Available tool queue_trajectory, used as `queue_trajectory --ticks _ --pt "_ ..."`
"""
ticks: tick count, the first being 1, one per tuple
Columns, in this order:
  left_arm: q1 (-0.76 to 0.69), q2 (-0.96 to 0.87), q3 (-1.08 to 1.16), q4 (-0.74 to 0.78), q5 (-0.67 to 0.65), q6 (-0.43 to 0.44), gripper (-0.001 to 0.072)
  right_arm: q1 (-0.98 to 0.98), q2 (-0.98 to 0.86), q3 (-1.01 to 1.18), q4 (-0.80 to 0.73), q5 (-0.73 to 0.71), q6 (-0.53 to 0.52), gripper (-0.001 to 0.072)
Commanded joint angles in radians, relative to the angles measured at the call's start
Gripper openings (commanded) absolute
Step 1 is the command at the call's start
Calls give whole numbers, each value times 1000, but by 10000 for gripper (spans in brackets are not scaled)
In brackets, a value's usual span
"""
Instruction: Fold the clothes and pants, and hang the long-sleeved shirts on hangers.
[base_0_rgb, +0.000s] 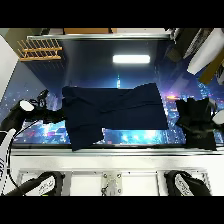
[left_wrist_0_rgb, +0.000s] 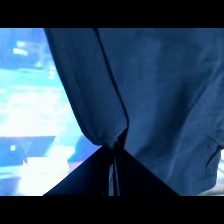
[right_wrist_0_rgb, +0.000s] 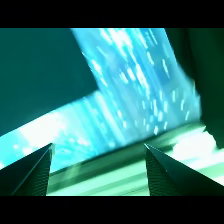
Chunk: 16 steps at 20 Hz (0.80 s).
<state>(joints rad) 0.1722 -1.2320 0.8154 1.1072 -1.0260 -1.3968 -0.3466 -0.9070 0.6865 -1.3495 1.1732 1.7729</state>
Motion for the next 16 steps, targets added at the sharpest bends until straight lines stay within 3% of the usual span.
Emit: queue_trajectory --ticks 1,8,14,15,16 --pt "-13 15 0 -2 -6 6 8 -72 -2 -202 161 -177 76 614" --pt "-13 15 0 -1 0 6 8 142 -158 -227 287 -520 74 613" --pt "-13 15 0 -1 1 6 8 287 -290 -146 288 -618 74 612" --pt "-13 15 0 -1 2 6 8 298 -302 -137 288 -633 74 589" --pt "-13 15 0 -1 1 6 7 304 -311 -129 289 -651 71 461"
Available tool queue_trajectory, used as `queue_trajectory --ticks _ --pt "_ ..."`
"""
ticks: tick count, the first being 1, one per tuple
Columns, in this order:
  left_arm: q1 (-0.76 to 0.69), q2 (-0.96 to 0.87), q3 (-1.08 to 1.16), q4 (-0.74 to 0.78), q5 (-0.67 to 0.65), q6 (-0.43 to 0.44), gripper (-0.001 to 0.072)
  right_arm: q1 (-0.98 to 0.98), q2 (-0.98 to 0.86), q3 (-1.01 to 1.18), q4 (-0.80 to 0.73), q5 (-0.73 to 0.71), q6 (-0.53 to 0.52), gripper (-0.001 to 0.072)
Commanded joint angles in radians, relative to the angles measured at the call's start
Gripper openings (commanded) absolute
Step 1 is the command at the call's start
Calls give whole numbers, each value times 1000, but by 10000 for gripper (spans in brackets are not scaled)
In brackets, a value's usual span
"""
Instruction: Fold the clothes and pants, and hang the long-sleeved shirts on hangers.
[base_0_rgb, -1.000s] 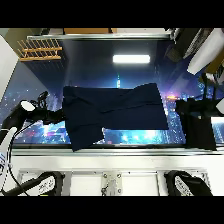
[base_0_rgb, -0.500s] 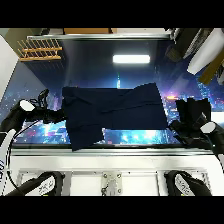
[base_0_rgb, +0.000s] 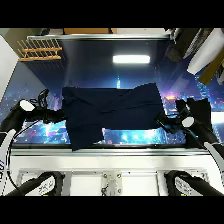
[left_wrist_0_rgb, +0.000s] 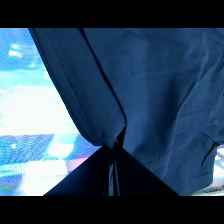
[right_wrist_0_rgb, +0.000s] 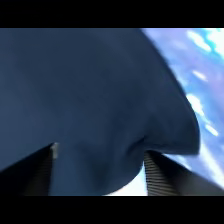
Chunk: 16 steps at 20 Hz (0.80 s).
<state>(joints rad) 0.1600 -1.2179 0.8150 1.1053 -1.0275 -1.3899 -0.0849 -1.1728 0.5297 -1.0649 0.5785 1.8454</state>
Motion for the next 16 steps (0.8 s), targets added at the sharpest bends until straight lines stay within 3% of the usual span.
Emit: queue_trajectory --ticks 1,2,3,5,8,12,16 --pt "0 1 0 1 2 -1 7 45 -47 34 3 -75 -10 306" --pt "0 1 0 1 0 -1 8 45 -45 45 2 -82 -48 117" --pt "0 1 2 2 0 -1 7 43 -42 67 -5 -70 -96 13" --pt "21 1 56 2 -35 -1 7 35 -18 169 -89 15 -133 12" --pt "92 2 313 -11 -191 -3 8 -18 31 478 -259 233 -135 12" --pt "117 6 757 -121 -413 -18 8 -65 68 946 -268 514 -219 13" --pt "81 111 1032 -185 -351 -39 7 -63 157 1182 -267 554 -227 13"
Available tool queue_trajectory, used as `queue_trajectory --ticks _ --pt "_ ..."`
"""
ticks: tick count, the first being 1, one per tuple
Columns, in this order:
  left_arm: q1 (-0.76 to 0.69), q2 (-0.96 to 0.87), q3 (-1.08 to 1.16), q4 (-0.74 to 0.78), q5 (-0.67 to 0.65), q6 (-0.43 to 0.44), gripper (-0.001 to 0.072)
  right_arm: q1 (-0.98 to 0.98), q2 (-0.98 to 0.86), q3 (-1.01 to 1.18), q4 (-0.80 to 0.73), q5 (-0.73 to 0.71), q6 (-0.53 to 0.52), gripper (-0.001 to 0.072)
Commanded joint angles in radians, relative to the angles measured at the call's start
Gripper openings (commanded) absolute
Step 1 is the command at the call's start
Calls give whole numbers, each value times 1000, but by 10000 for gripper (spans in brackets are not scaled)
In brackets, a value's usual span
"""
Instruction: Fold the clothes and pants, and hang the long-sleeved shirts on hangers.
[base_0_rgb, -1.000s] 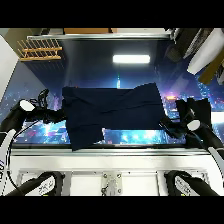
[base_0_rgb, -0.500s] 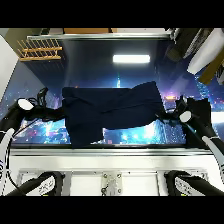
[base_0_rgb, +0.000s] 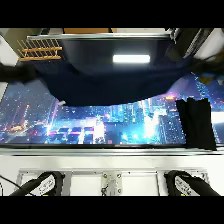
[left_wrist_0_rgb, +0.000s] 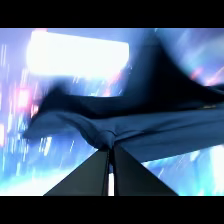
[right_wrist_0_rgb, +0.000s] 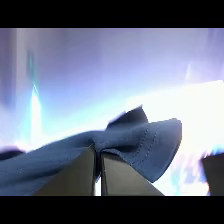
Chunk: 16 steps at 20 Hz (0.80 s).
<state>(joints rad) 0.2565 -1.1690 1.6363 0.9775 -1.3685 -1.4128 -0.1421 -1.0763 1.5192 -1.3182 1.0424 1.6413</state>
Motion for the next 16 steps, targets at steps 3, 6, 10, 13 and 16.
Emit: queue_trajectory --ticks 3,6,10,13,16 --pt "-32 187 316 -55 45 -16 7 -6 178 212 -14 81 -39 13" --pt "-32 312 370 -53 83 -16 7 -6 285 212 -15 81 -49 13" --pt "-32 475 302 -53 185 -16 8 -6 393 212 -15 89 -49 13" --pt "-32 580 177 -52 283 -28 7 -6 435 212 -16 120 -48 13" --pt "-32 610 58 -52 321 -78 7 -7 431 212 -35 195 -41 12"
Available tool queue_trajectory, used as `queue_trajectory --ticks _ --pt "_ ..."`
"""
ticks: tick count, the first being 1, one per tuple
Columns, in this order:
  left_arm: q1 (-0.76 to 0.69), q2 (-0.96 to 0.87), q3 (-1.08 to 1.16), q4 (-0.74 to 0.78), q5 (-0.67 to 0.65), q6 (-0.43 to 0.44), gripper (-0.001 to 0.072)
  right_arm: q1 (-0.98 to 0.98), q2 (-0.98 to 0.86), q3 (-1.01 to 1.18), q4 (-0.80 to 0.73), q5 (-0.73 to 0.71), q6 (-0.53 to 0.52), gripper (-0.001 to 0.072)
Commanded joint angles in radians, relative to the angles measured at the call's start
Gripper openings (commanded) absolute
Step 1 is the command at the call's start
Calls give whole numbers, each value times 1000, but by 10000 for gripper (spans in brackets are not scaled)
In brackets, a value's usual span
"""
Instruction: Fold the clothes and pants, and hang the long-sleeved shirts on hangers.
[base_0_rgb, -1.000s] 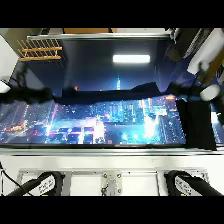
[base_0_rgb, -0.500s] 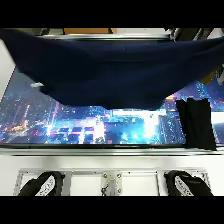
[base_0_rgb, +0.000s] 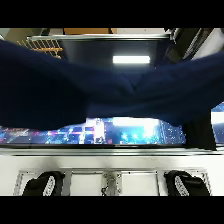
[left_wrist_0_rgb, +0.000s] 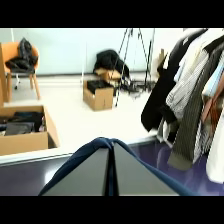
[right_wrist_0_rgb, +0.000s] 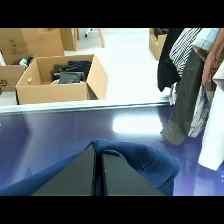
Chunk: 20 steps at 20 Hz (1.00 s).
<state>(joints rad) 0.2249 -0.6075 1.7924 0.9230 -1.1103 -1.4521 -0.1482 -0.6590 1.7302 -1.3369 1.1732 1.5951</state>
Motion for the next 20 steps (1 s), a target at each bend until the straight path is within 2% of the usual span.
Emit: queue_trajectory --ticks 1,5,9,11,15,20 --pt "-1 35 -133 2 58 -58 7 -1 -4 1 -18 87 6 12" --pt "-1 -134 -274 1 -38 -60 7 1 -183 -2 -17 174 27 12" --pt "-1 -418 -386 -1 -18 -54 7 17 -524 -9 -31 214 23 12" --pt "-1 -578 -389 -7 0 -17 7 44 -700 -9 -43 194 23 12" --pt "-1 -889 -307 -8 41 32 7 107 -975 -6 -51 34 9 12" --pt "-1 -1159 -123 -8 37 43 7 162 -1120 -7 -47 -248 60 13"
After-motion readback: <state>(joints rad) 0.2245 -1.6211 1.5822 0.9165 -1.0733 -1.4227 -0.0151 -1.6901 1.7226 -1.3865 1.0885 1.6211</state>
